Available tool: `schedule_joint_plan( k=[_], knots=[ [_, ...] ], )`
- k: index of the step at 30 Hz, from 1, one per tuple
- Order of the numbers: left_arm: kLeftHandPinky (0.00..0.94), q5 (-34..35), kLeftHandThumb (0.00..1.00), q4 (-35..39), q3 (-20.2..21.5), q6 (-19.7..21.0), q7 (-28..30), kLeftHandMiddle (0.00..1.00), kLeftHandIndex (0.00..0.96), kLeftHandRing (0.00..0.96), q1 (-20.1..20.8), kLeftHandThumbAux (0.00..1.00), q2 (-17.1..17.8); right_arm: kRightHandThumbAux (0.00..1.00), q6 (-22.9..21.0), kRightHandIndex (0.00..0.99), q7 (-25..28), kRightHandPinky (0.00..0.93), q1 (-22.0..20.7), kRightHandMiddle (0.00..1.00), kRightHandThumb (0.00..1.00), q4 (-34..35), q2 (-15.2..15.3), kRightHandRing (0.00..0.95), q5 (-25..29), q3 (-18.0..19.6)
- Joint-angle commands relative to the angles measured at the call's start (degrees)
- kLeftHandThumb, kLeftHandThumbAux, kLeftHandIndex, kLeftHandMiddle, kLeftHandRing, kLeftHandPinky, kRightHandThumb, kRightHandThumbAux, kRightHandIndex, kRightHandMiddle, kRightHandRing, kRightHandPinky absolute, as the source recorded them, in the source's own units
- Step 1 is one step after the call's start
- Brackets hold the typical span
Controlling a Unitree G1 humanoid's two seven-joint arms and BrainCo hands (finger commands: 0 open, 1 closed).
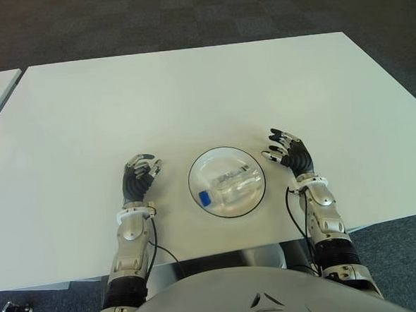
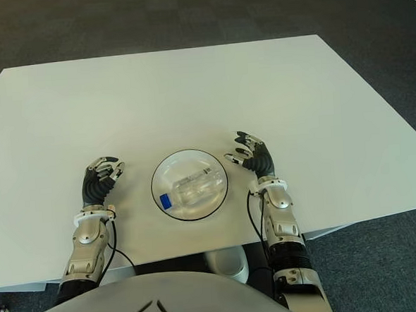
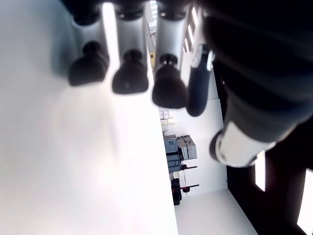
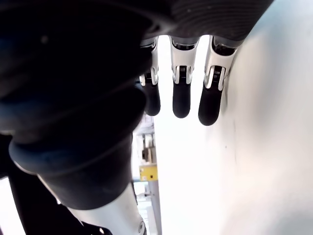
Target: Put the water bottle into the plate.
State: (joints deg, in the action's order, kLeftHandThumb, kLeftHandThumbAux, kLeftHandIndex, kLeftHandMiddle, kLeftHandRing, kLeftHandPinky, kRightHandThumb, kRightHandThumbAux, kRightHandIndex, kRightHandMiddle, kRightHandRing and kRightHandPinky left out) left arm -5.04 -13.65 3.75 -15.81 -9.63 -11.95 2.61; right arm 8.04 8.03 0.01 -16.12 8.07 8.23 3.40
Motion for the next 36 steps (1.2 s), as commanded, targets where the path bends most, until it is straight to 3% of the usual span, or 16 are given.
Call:
schedule_joint_plan(
  k=[1,32,36],
  knots=[
    [0.827,0.3,0.704,-1.2,0.0,1.7,0.8,0.815,0.435,0.825,-1.0,0.719,-0.1,0.998,-1.9,0.405,0.9,0.481,1.1,0.412,0.117,-0.4,-0.1,0.446,-0.9,-0.6],
    [0.819,-0.1,0.703,-1.5,0.0,1.2,0.6,0.816,0.434,0.821,-1.0,0.72,0.2,0.998,-2.2,0.402,2.1,0.477,2.2,0.41,0.085,1.0,-1.1,0.442,-1.8,-1.2],
    [0.831,0.1,0.704,-1.4,0.0,1.1,1.2,0.819,0.435,0.829,-1.0,0.72,0.4,0.998,1.3,0.461,-1.2,0.543,2.2,0.446,0.159,0.0,-3.0,0.485,-2.9,-0.5]
  ],
)
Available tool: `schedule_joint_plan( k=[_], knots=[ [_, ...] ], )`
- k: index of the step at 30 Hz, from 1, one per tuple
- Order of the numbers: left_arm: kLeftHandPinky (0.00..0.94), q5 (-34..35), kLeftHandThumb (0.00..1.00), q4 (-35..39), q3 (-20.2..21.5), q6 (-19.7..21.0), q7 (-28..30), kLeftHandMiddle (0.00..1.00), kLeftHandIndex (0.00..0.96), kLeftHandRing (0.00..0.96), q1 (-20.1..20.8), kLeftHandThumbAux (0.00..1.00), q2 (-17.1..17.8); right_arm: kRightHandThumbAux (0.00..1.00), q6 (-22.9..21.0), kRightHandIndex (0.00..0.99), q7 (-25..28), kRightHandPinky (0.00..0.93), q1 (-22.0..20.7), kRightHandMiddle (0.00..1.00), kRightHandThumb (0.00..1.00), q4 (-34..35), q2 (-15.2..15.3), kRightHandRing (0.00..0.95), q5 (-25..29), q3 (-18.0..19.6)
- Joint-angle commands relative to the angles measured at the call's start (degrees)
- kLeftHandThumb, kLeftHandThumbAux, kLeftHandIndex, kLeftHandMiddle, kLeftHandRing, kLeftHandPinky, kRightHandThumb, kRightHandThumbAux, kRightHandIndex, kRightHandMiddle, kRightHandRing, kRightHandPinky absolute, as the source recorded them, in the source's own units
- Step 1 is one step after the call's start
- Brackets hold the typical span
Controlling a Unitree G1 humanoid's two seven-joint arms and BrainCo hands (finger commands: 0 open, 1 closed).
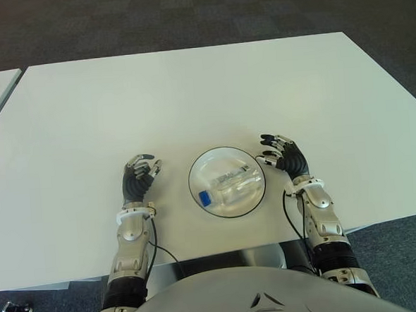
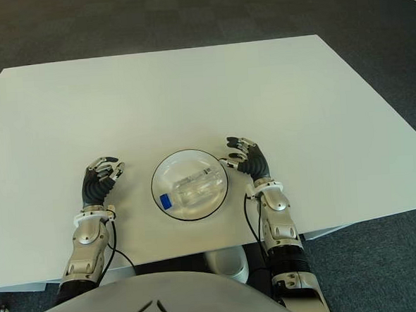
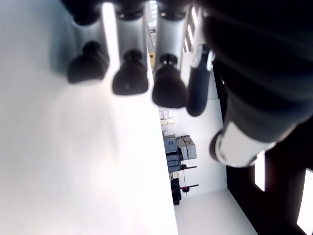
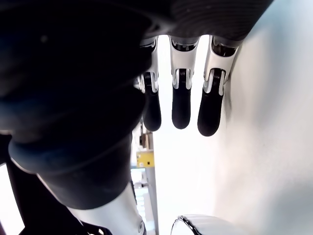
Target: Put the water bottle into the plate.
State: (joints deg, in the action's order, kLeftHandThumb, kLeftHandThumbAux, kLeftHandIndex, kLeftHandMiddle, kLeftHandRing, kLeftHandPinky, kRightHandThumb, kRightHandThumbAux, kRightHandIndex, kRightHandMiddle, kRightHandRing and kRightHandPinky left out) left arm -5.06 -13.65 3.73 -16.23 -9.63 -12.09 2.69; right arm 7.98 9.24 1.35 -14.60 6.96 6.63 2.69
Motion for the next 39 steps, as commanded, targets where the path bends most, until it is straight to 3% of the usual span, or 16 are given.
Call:
schedule_joint_plan(
  k=[1,2,4,8,13,18,39],
  knots=[
    [0.828,0.2,0.703,-1.3,0.0,1.5,1.2,0.819,0.435,0.828,-0.9,0.72,0.4,0.904,2.8,0.449,-3.8,0.56,0.8,0.463,0.353,-2.2,-2.4,0.501,-2.0,0.4],
    [0.824,0.2,0.703,-1.3,0.0,1.5,1.3,0.819,0.435,0.828,-0.9,0.72,0.4,0.843,3.9,0.443,-4.8,0.578,0.7,0.487,0.479,-2.8,-2.8,0.524,-2.6,0.5],
    [0.822,0.0,0.704,-1.3,-0.1,1.3,1.1,0.819,0.435,0.828,-0.9,0.72,0.4,0.789,7.2,0.437,-7.3,0.6,0.1,0.518,0.589,-5.4,-3.7,0.552,-4.2,0.6],
    [0.819,0.0,0.704,-1.4,-0.1,0.9,1.3,0.819,0.435,0.826,-0.8,0.719,0.5,0.743,12.7,0.433,-11.5,0.629,-1.4,0.562,0.681,-10.6,-5.0,0.591,-6.8,0.8],
    [0.807,0.6,0.703,-1.9,-0.3,-0.6,2.9,0.816,0.435,0.818,-0.7,0.72,1.3,0.73,19.6,0.433,-15.8,0.682,-2.7,0.621,0.703,-15.5,-5.7,0.639,-9.5,1.1],
    [0.824,0.7,0.703,-1.9,-0.1,-0.1,3.2,0.817,0.435,0.826,-0.6,0.72,1.2,0.727,23.8,0.434,-18.0,0.709,-3.5,0.668,0.706,-19.1,-5.8,0.68,-11.0,1.0],
    [0.805,1.0,0.703,-0.5,0.3,2.3,2.8,0.81,0.434,0.817,-0.8,0.72,0.9,0.725,29.3,0.435,-20.3,0.695,-5.3,0.684,0.708,-24.8,-6.0,0.689,-11.8,0.7]
  ],
)
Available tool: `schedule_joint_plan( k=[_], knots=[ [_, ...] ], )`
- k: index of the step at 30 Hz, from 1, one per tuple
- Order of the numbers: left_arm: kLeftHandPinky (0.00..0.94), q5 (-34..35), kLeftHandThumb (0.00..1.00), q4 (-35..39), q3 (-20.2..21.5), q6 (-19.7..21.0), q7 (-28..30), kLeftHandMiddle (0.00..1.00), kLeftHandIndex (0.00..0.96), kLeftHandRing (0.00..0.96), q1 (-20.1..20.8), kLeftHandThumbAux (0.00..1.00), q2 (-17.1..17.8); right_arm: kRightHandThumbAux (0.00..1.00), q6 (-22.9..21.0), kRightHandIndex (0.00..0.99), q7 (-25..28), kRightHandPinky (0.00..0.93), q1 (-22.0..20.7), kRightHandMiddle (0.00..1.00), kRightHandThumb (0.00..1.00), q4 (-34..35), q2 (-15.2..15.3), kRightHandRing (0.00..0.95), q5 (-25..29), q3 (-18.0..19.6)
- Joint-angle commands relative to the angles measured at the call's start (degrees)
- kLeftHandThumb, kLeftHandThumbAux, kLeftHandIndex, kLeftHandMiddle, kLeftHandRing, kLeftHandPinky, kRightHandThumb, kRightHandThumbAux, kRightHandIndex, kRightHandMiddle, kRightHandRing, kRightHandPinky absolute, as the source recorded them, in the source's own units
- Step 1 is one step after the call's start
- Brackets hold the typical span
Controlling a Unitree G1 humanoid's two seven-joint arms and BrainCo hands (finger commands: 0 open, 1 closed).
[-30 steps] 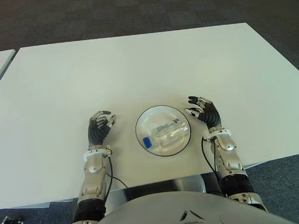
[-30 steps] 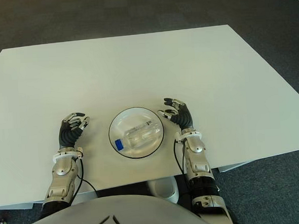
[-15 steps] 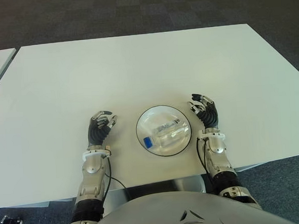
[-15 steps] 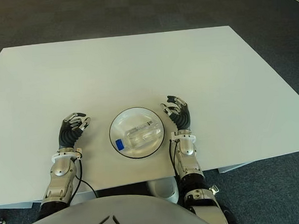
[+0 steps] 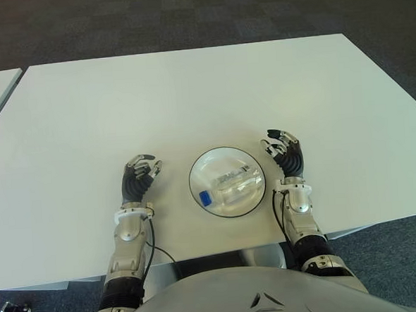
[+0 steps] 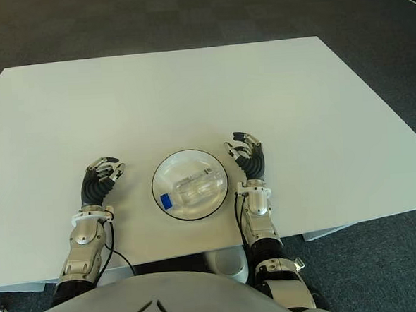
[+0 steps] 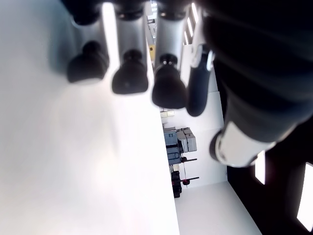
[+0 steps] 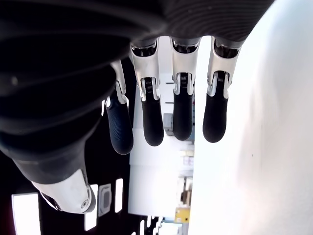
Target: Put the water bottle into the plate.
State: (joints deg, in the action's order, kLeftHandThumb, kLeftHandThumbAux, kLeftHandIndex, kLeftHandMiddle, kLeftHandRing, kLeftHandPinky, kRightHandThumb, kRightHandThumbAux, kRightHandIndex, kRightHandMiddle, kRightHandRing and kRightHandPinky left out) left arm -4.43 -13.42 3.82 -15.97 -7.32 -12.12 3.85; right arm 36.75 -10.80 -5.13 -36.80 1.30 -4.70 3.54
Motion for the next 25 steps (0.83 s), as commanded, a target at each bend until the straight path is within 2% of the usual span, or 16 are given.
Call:
schedule_joint_plan(
  k=[1,9,15,25],
  knots=[
    [0.808,0.3,0.703,-0.8,0.2,2.0,0.4,0.809,0.434,0.816,-0.8,0.72,-0.2,0.726,0.7,0.435,-0.3,0.694,1.2,0.684,0.708,-2.7,-0.4,0.689,-0.6,-0.2],
    [0.822,0.1,0.703,-1.0,0.2,1.5,0.4,0.809,0.434,0.818,-0.7,0.72,-0.1,0.726,1.1,0.435,-0.6,0.684,1.2,0.686,0.708,-2.9,-0.2,0.688,-0.9,-0.4],
    [0.816,-0.1,0.703,-1.0,0.2,1.2,0.2,0.809,0.434,0.819,-0.8,0.72,-0.1,0.726,0.1,0.435,-0.6,0.658,1.7,0.685,0.708,-2.0,-0.1,0.682,-1.0,-0.6],
    [0.816,0.0,0.704,-0.3,0.3,2.3,0.3,0.807,0.435,0.817,-1.2,0.72,-0.2,0.725,-2.2,0.436,0.7,0.681,2.6,0.685,0.708,0.0,-0.2,0.683,-0.4,-0.7]
  ],
)
